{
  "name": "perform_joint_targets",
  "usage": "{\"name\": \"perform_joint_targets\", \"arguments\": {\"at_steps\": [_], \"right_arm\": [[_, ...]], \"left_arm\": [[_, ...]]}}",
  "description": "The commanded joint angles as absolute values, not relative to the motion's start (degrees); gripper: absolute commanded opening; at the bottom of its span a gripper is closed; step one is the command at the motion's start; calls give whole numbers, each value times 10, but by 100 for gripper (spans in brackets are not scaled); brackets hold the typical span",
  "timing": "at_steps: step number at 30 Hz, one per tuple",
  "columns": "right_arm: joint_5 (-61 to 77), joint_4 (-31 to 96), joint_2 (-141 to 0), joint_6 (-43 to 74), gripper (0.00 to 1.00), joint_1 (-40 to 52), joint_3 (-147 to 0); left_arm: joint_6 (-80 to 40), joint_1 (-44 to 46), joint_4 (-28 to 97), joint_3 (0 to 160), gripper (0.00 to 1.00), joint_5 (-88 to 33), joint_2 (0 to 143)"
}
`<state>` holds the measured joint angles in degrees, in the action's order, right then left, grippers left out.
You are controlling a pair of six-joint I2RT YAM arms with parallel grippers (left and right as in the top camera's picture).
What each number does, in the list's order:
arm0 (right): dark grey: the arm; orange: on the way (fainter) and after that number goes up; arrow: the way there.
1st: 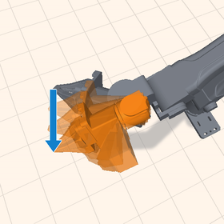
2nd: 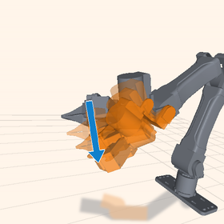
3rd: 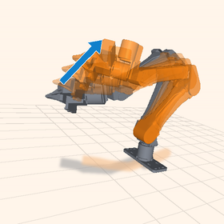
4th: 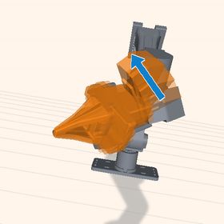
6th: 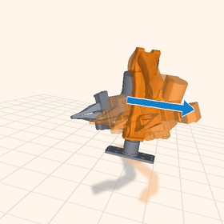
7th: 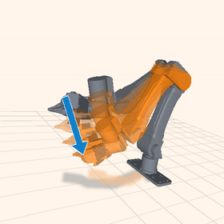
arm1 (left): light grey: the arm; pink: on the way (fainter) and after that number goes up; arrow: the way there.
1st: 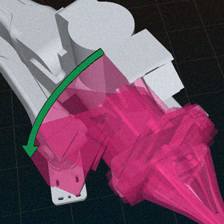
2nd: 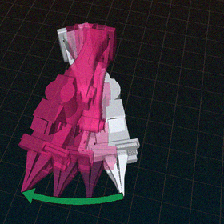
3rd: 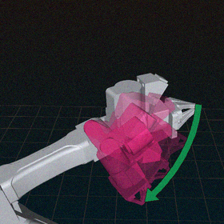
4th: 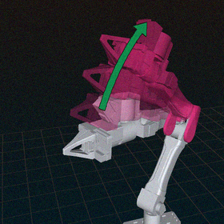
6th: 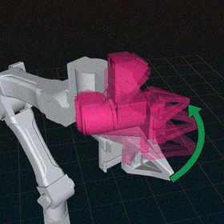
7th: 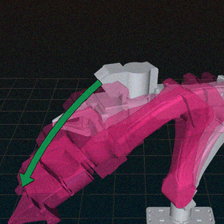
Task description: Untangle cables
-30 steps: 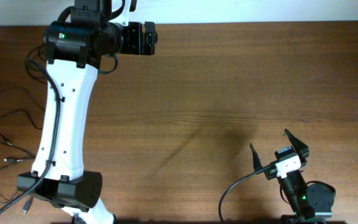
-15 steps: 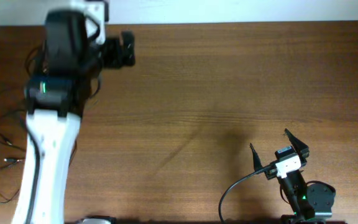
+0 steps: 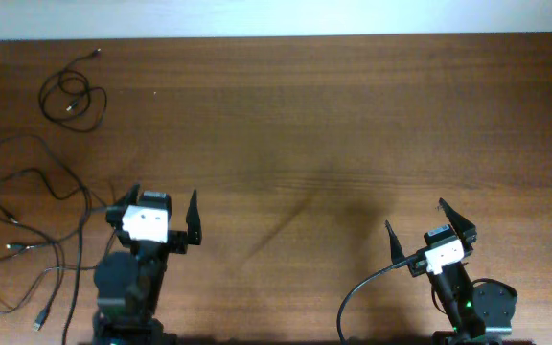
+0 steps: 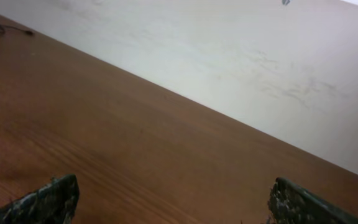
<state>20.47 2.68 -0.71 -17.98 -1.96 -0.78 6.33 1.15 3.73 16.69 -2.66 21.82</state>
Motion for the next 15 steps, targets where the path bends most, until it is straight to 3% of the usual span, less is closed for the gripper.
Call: {"name": "perform_joint_targets", "arguments": {"at_steps": [1, 8, 15], "right_arm": [[204, 28, -4, -173, 99, -23, -3], [204, 28, -4, -173, 99, -23, -3], [204, 28, -4, -174, 99, -23, -3]], "left_arm": [[87, -7, 31, 89, 99, 0, 125], [100, -36, 39, 11, 99, 1, 1], [100, -32, 48, 5, 99, 0, 3]]}}
